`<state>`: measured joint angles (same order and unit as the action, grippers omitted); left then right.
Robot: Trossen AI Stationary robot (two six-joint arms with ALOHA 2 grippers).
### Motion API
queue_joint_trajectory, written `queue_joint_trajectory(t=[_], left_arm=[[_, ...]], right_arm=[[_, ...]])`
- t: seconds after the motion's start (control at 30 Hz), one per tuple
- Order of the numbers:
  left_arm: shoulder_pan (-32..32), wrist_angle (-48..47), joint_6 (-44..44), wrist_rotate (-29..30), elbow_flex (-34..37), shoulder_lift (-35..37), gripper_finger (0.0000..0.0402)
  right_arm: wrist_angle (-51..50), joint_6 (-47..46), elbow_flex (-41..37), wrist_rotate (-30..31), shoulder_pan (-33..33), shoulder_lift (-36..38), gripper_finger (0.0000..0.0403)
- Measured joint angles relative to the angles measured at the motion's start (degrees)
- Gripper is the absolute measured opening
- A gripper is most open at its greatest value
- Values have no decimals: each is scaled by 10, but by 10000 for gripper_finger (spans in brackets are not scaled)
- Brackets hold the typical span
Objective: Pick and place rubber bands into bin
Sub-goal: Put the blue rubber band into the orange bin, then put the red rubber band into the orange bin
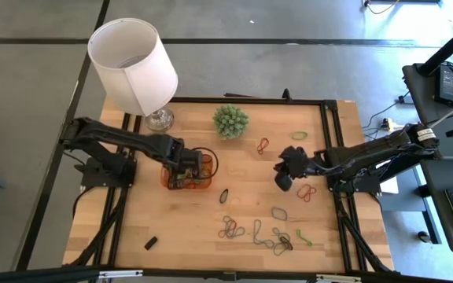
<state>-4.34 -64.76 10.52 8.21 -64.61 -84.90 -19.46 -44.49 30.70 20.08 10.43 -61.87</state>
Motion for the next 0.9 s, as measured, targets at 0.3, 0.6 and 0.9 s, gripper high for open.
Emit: queue_joint_trajectory(t=[0.3, 0.6, 0.9], left_arm=[[13, 138, -3, -1, 102, 0, 13], [34, 135, -3, -31, 101, 0, 98], [29, 46, 34, -32, 23, 1, 126]], right_arm=[[7, -3, 0, 0, -25, 0, 70], [22, -3, 0, 0, -51, 0, 70], [22, 11, 0, -2, -53, 0, 70]])
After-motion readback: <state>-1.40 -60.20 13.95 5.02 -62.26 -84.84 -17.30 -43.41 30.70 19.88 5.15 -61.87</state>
